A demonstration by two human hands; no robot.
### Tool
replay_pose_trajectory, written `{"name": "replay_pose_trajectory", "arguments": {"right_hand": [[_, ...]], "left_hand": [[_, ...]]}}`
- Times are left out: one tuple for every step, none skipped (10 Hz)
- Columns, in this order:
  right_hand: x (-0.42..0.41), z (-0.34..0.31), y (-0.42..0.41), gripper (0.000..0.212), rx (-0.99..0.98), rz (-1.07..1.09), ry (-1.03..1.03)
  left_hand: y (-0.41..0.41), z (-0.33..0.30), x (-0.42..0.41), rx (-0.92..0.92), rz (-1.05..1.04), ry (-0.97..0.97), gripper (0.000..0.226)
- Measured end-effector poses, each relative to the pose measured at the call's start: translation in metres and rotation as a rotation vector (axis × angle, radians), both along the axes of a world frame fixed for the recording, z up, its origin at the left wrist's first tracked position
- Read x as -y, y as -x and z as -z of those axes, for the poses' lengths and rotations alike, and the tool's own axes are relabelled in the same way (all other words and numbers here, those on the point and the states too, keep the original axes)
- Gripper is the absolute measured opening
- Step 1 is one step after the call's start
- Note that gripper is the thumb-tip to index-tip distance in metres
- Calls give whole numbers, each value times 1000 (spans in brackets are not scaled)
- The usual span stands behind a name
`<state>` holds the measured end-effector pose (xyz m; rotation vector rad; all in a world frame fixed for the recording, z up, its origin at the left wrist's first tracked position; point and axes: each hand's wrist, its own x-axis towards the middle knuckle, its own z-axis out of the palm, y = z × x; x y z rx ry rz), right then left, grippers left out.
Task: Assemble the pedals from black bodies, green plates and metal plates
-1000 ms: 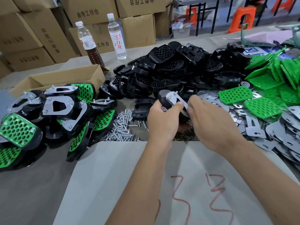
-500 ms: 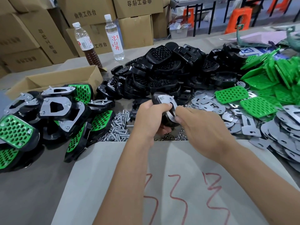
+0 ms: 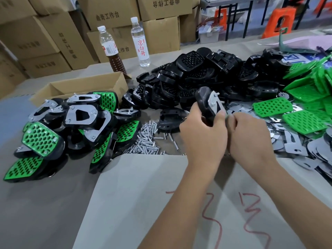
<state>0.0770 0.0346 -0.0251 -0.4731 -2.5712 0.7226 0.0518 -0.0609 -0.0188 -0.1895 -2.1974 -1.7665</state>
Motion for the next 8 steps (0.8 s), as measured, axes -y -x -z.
{"name": "replay_pose_trajectory", "arguments": {"right_hand": [[5, -5, 11, 44, -40, -5, 71], [22, -9, 25, 40, -151, -69, 237], [56, -15, 42, 23, -178, -273, 530], [103, -29, 63, 12, -224, -486, 666], [153, -49, 89, 10, -203, -643, 809], [181, -64, 113, 42, -67, -783, 955], [173, -55, 118, 54, 38, -829, 849], [144, -45, 108, 25, -62, -712, 916]], "left_hand": [[0, -4, 3, -29, -42, -11, 15], [9, -11, 20, 66, -135, -116, 14], [24, -15, 60, 182, -253, -227, 28], [33, -28, 112, 143, -371, -308, 41], [50, -52, 160, 136, -391, -363, 47], [70, -78, 199, 275, -363, -264, 57], [70, -82, 213, 273, -531, 377, 49], [54, -69, 186, 189, -557, 578, 40]]}}
